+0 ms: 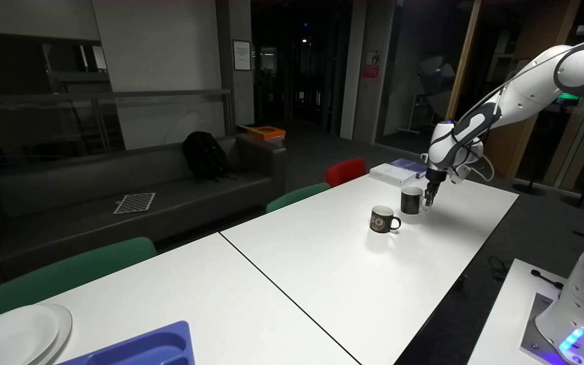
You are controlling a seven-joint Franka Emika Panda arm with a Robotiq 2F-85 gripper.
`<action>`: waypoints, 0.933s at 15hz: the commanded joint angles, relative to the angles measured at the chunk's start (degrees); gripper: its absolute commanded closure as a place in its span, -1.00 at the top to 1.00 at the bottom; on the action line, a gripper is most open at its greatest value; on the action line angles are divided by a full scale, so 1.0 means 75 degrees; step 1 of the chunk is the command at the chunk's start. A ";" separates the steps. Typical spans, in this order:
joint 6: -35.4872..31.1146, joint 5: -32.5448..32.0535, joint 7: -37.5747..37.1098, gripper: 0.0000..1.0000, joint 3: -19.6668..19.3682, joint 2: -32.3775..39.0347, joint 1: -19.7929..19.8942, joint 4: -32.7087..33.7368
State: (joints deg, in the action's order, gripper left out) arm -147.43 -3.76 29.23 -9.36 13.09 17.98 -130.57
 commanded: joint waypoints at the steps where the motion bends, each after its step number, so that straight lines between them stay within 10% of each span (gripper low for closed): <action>1: -0.0644 -0.0896 -0.0684 -0.90 -0.0149 -0.0335 -0.0441 -0.0165; 14: -0.2374 -0.2713 -0.2129 -0.90 -0.0638 -0.0016 -0.1032 -0.0293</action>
State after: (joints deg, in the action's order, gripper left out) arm -161.93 -19.36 16.05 -11.57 14.12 12.35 -131.72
